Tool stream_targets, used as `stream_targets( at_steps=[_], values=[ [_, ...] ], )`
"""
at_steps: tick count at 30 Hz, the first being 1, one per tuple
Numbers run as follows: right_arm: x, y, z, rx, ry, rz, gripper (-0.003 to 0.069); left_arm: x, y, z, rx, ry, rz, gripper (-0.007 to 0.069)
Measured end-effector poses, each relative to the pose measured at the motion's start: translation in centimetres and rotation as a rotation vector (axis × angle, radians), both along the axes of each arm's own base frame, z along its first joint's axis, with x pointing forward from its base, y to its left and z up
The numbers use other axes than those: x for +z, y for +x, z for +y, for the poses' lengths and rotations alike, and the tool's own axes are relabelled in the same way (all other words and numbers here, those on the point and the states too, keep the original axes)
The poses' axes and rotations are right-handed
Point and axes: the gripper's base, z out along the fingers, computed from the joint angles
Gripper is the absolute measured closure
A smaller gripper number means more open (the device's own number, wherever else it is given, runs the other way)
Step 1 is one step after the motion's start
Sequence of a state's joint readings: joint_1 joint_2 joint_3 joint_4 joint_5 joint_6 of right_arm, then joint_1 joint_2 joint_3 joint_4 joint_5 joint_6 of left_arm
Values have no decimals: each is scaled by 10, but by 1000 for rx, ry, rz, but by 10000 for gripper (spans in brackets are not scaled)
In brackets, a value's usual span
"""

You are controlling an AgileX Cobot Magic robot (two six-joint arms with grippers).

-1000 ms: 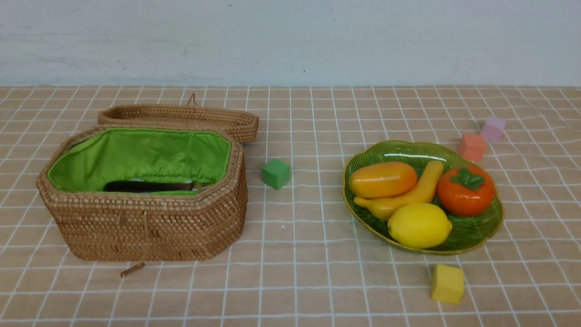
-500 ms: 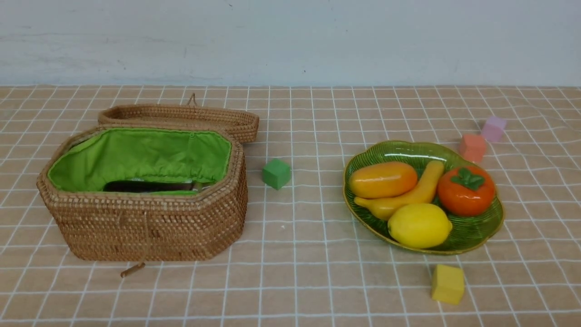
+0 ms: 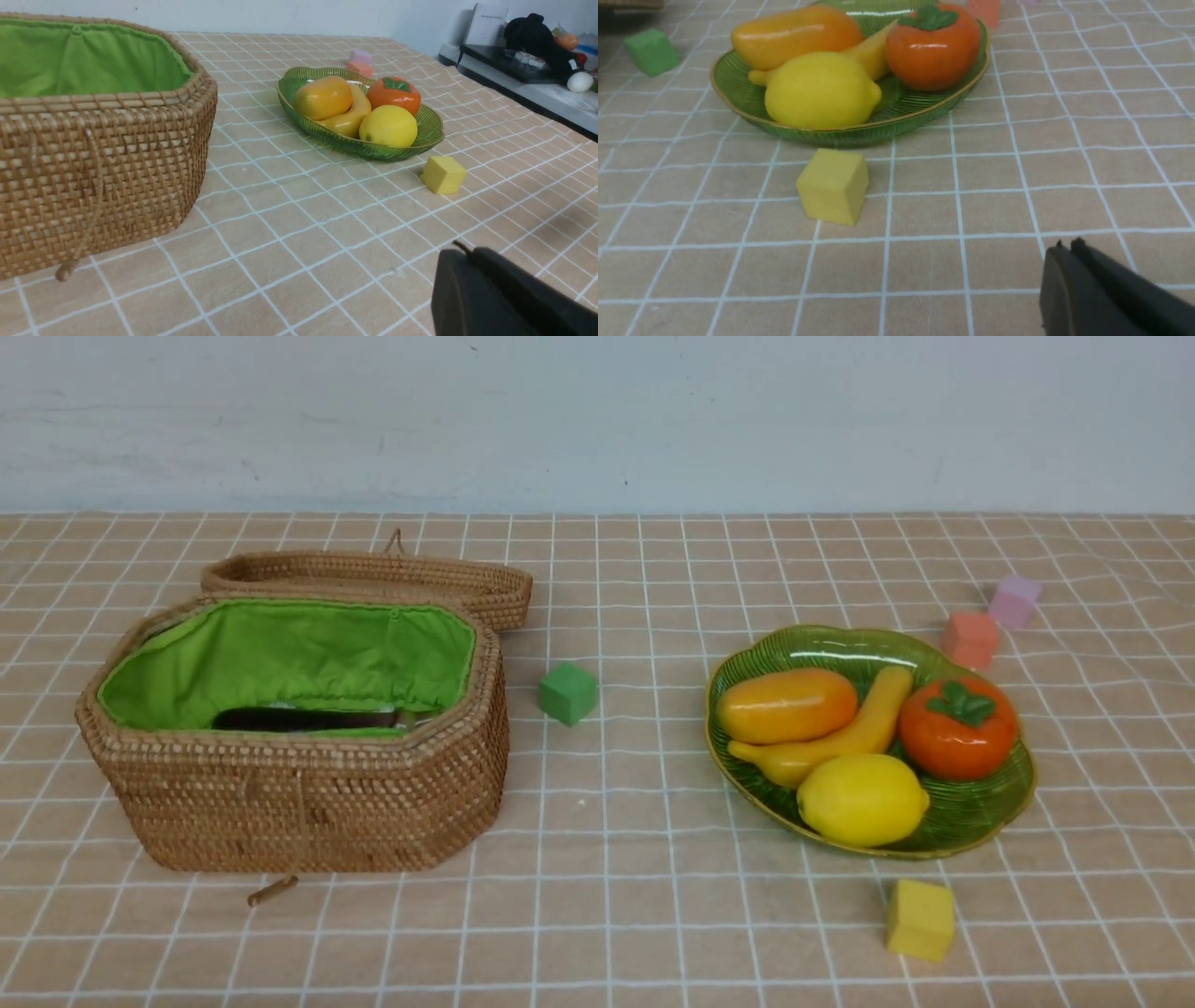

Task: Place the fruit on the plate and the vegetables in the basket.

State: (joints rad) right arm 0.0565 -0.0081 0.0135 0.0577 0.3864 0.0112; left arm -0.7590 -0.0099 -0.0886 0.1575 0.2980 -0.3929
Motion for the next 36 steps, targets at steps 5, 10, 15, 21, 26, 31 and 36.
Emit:
stream_targets(
  at_steps=[5, 10, 15, 21, 26, 31, 36],
  values=[
    [0, 0, 0, 0, -1, -1, 664, 0, 0, 0, 0, 0, 0, 631],
    [0, 0, 0, 0, -1, -3, 662, 0, 0, 0, 0, -1, 1, 626],
    [0, 0, 0, 0, -1, -3, 660, 0, 0, 0, 0, -1, 1, 623],
    [0, 0, 0, 0, -1, -3, 657, -3, 1, 0, 2, 4, 5, 619],
    [0, 0, 0, 0, -1, -3, 655, -2, 5, 4, 129, -18, -33, 636],
    [0, 0, 0, 0, -1, -3, 652, 1, 11, 18, 452, -108, -48, 637],
    [0, 0, 0, 0, -1, -4, 648, -33, 16, 25, 618, -54, 94, 637]
  ],
)
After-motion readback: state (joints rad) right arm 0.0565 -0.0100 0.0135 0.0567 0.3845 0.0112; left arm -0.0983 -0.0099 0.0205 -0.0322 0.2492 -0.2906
